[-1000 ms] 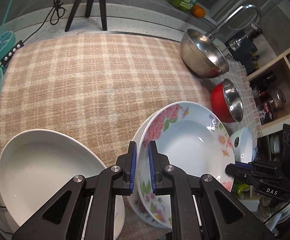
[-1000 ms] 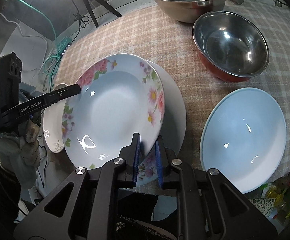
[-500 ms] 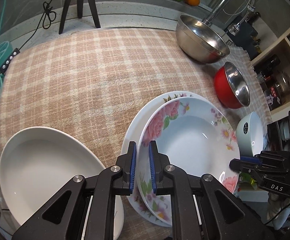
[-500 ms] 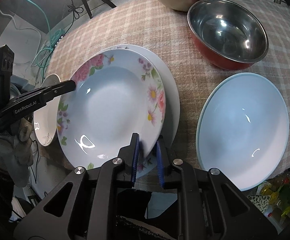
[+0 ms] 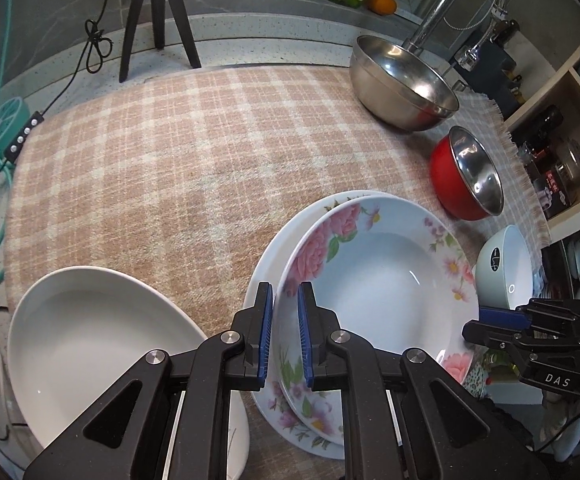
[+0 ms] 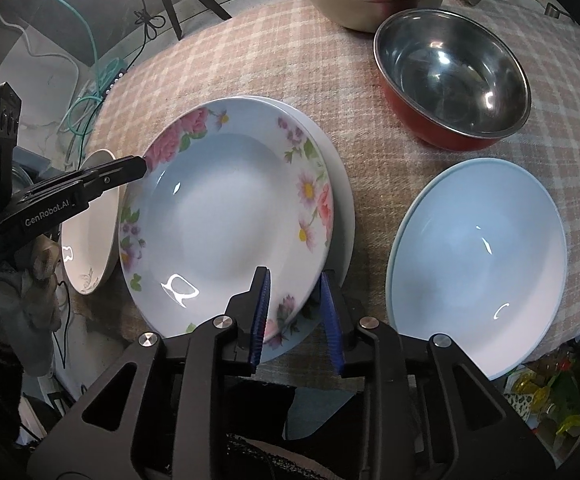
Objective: Organize plates and bowls
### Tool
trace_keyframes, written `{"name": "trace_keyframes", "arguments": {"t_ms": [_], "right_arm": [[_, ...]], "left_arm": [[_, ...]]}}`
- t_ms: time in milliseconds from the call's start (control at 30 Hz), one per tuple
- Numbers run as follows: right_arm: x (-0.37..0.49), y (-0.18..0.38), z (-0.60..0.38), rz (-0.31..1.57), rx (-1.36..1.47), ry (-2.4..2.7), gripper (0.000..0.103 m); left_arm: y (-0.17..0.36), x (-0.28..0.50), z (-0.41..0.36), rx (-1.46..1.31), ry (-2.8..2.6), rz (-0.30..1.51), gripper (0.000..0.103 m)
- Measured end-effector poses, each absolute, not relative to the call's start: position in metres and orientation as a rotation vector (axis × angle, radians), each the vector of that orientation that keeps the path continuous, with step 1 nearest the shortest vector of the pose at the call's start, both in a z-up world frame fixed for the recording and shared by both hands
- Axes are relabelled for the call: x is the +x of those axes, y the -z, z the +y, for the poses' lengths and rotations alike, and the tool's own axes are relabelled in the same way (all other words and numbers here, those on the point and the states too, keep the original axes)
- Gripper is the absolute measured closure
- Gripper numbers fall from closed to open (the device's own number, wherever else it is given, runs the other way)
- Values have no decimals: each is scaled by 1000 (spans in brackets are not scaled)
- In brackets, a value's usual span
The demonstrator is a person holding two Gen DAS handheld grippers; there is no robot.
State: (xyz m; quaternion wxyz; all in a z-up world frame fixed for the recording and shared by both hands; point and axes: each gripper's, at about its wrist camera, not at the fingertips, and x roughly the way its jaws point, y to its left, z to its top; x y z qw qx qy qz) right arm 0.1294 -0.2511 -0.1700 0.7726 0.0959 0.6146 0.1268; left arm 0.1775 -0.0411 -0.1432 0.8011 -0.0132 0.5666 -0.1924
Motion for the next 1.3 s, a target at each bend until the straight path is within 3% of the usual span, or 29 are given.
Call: {"name": "trace_keyframes", "arguments": {"t_ms": [667, 800, 867, 1300], "right_arm": [[162, 112, -175, 1193, 80, -514, 66], [173, 111, -147, 1185, 30, -584, 62], [181, 113, -135, 1190, 16, -619, 62], [219, 131, -72, 1256, -40, -736, 60]], "left_arm": [[111, 149, 7, -258, 267, 1093, 91], [111, 135, 29, -306, 181, 1081, 90], [113, 127, 41, -328, 126, 1080, 79], [131, 74, 104, -455, -140, 1084, 79]]}}
